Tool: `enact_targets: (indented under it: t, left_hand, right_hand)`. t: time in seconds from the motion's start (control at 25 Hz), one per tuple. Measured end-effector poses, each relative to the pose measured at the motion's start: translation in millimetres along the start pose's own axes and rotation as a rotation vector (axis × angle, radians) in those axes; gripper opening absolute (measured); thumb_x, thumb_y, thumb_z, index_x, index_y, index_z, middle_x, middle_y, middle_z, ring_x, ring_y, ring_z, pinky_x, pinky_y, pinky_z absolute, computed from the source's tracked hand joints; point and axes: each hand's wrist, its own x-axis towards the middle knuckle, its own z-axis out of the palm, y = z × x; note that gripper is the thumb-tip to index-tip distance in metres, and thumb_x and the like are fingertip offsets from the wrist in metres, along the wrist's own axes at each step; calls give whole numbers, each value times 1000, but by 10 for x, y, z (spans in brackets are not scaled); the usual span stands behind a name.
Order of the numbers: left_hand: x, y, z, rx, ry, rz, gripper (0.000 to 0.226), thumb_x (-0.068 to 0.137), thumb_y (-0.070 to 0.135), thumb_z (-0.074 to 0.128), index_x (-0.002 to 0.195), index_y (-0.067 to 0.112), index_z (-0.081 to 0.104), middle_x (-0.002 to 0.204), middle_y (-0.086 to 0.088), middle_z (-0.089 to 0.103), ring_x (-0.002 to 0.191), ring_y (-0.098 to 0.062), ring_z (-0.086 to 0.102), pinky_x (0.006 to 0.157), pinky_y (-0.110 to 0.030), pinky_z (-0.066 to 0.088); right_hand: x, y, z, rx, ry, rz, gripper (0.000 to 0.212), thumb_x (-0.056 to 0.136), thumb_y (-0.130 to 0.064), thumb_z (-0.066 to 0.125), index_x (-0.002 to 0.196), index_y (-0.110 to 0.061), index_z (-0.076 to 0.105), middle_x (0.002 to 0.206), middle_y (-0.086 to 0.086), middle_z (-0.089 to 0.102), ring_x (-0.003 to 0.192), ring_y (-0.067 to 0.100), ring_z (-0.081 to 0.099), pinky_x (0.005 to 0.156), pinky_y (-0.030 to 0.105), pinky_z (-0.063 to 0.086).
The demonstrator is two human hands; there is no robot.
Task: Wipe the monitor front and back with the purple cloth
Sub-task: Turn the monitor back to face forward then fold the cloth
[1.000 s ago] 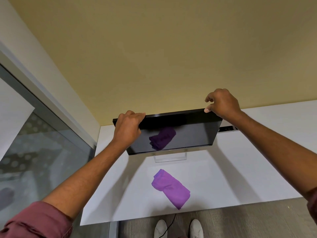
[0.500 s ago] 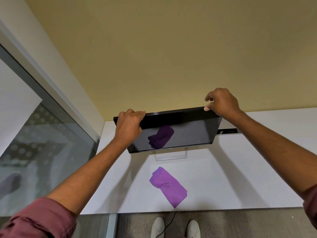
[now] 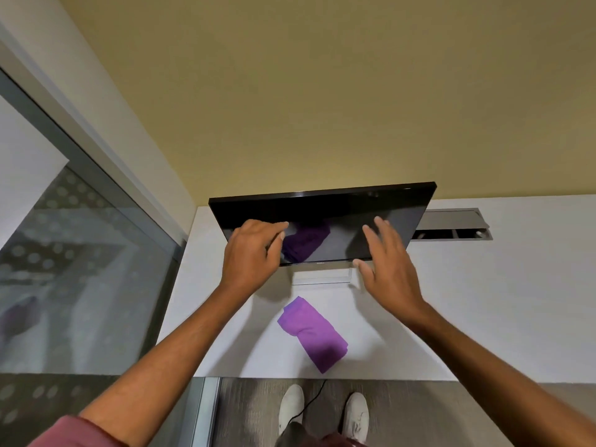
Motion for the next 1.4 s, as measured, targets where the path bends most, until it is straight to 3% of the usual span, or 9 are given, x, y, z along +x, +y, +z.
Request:
enact_targets:
  t: [0.08,0.2,0.28,0.44,0.52,0.68,0.96,1.24,1.4]
  left_hand:
    - [-202,-40,163,12,-141,-89,20,100,30,64,114,33,79,102,13,78,96,-14,65,75,-31,53]
    - [-476,-247,504,44,-409,-291,17,99,35,61,99,33,78,96,16,75,88,-9,64,63,-21,43]
    - [-668,-434,735,75,-557,-404,21,99,33,59,92,27,78,96,13,75,83,-10,63,59,-19,37]
    - [-987,-808,1122,86,-847,-559,14,92,33,69,85,23,77,95,7,75,87,-18,67,73,-31,57]
    - [-1069,-903,1260,92,-916,-577,20,87,43,76,85,24,76,94,7,74,87,-17,69,77,-33,61]
    - [-1160,-1009,1478,115,-941,-553,28,88,51,80,94,25,80,93,7,75,84,-11,68,71,-26,55]
    - [-1144,-1206,1664,70,-1041,-581,18,89,40,80,94,22,81,91,6,75,84,-13,70,74,-28,58]
    - [-996,-1315,1687,159,-951,-467,11,94,39,70,93,30,77,105,12,75,96,-15,68,80,-26,53]
    - [-1033,-1349,1633,50,-799,-538,13,99,40,65,94,31,75,96,15,72,92,-12,67,81,-27,49]
  right_hand:
    - [-291,-58,318,28,-158,-40,81,103,-44,69,169,-15,31,180,8,15,166,28,14,131,45,29]
    - [-664,0,837,73,-228,-276,92,92,-53,80,162,-4,45,172,17,34,162,35,29,126,53,39]
    - [-851,11,1105,25,-326,-306,97,92,-61,76,165,-9,39,174,14,32,162,36,29,124,52,42]
    - [-1152,-27,1628,-66,-492,-386,100,101,-62,57,173,-12,7,181,9,-2,167,26,-5,134,48,22]
    - [-1243,-24,1839,-67,-538,-412,107,98,-69,55,172,-10,5,181,11,-2,167,28,-4,134,47,18]
    - [-1337,-39,2112,-86,-553,-441,110,96,-81,49,171,-6,19,178,16,15,165,32,14,131,50,26]
    - [-1459,-40,2317,-103,-558,-419,110,97,-88,33,171,-8,19,180,14,9,166,34,11,133,53,21]
    - [-1451,-27,2331,-94,-545,-449,110,96,-89,36,171,-11,21,180,14,9,166,34,10,130,55,30]
    - [-1279,-128,2304,-63,-451,-415,101,101,-82,39,171,-11,23,180,13,13,167,32,10,131,54,28]
